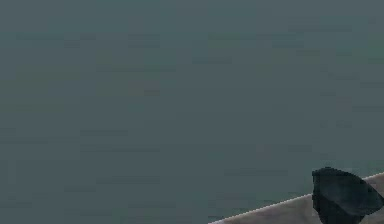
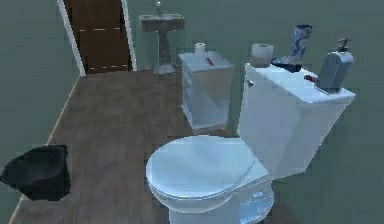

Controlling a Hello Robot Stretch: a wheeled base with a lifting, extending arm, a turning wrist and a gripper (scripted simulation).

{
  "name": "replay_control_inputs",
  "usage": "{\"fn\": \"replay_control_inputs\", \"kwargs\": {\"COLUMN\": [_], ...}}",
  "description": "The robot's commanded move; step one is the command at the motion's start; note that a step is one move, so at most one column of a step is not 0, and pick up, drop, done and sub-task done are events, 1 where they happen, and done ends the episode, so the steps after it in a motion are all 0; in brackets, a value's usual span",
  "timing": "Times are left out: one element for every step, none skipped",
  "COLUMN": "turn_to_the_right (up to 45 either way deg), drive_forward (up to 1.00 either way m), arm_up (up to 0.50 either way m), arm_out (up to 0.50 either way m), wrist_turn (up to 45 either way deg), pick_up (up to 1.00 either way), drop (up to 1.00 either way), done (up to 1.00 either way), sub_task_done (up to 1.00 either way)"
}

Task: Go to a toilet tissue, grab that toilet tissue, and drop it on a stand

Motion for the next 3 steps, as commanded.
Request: {"fn": "replay_control_inputs", "kwargs": {"turn_to_the_right": [27.0, 0.0, 36.0], "drive_forward": [0.00, 0.60, 0.00], "arm_up": [0.00, 0.00, 0.00], "arm_out": [0.00, 0.00, 0.00], "wrist_turn": [0.0, 0.0, 0.0], "pick_up": [0.00, 0.00, 0.00], "drop": [0.00, 0.00, 0.00], "done": [0.00, 0.00, 0.00], "sub_task_done": [0.00, 0.00, 0.00]}}
